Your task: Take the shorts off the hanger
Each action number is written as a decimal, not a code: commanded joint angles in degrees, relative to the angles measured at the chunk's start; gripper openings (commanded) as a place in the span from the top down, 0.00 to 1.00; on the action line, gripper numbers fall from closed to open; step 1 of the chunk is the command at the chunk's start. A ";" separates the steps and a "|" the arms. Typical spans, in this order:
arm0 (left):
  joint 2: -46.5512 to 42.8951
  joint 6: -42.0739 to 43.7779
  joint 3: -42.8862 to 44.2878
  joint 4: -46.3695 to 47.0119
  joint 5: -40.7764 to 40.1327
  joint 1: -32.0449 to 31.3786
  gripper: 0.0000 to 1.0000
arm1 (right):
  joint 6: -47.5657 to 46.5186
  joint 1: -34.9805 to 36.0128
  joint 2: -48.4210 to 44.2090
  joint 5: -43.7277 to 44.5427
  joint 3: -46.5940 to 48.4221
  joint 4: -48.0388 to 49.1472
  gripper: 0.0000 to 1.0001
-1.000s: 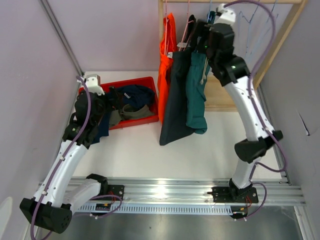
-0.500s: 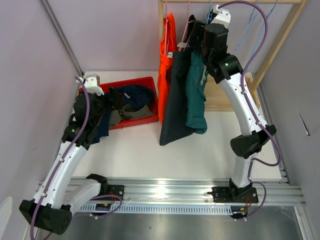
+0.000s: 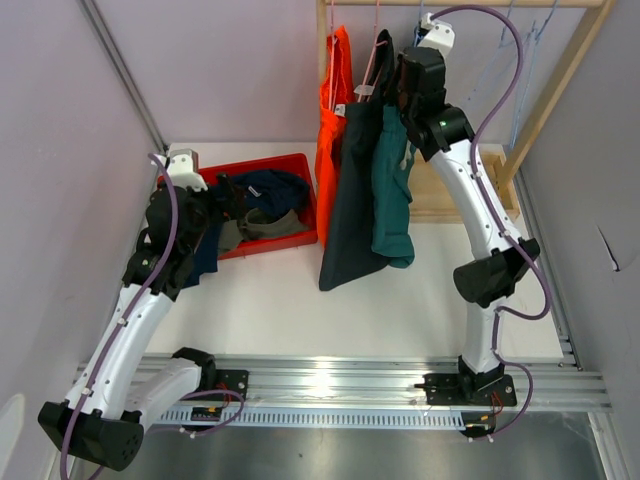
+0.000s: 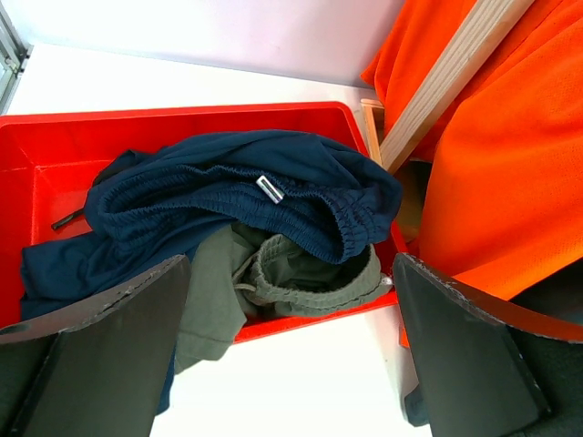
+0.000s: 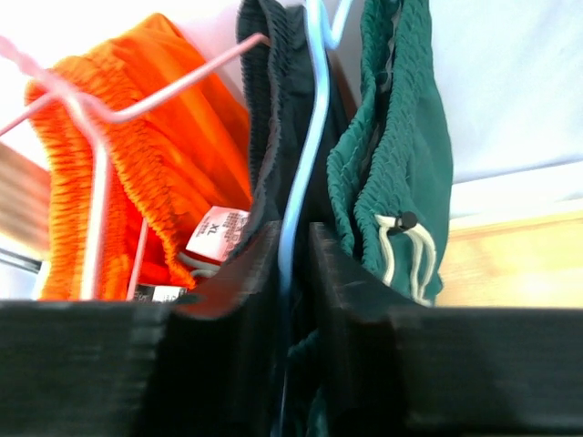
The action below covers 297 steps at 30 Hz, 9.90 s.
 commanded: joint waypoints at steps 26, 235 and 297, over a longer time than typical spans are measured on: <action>-1.81 3.73 2.96 13.57 25.31 -17.68 0.01 | -6.66 5.17 -28.68 8.61 -11.20 7.83 1.00; 1.01 -2.51 0.34 0.75 10.27 8.48 0.00 | 2.84 5.35 6.70 -6.59 8.01 9.43 0.43; 22.09 3.55 16.15 20.35 -0.52 -55.85 0.01 | 0.38 24.42 -42.25 17.14 -38.83 17.87 1.00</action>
